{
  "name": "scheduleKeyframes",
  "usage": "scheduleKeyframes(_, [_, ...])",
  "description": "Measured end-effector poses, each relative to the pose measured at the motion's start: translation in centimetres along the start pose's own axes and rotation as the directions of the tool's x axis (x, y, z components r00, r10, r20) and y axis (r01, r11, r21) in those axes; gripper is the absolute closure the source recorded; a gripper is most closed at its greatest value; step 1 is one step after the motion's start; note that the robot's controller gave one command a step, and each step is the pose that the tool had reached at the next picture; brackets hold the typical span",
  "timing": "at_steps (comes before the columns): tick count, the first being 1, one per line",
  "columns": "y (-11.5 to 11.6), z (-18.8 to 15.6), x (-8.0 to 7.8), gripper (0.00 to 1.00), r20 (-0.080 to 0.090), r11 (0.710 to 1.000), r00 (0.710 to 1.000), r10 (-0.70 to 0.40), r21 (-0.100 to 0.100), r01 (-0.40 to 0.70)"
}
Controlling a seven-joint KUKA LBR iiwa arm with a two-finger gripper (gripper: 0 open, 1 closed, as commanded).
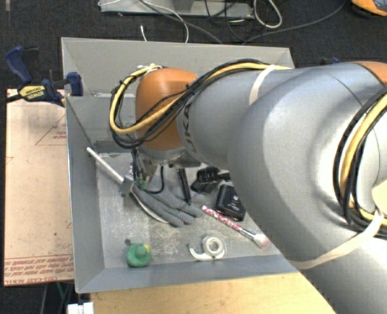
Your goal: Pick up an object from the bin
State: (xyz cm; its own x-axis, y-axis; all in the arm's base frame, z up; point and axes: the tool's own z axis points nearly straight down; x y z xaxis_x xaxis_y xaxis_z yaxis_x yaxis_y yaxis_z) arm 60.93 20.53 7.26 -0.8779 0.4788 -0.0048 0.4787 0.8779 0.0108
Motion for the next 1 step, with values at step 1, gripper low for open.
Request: scheduleKeyframes(1, [-0.09,-2.24,0.11,1.0,-0.004,1.0,1.0,0.0,0.003,0.0])
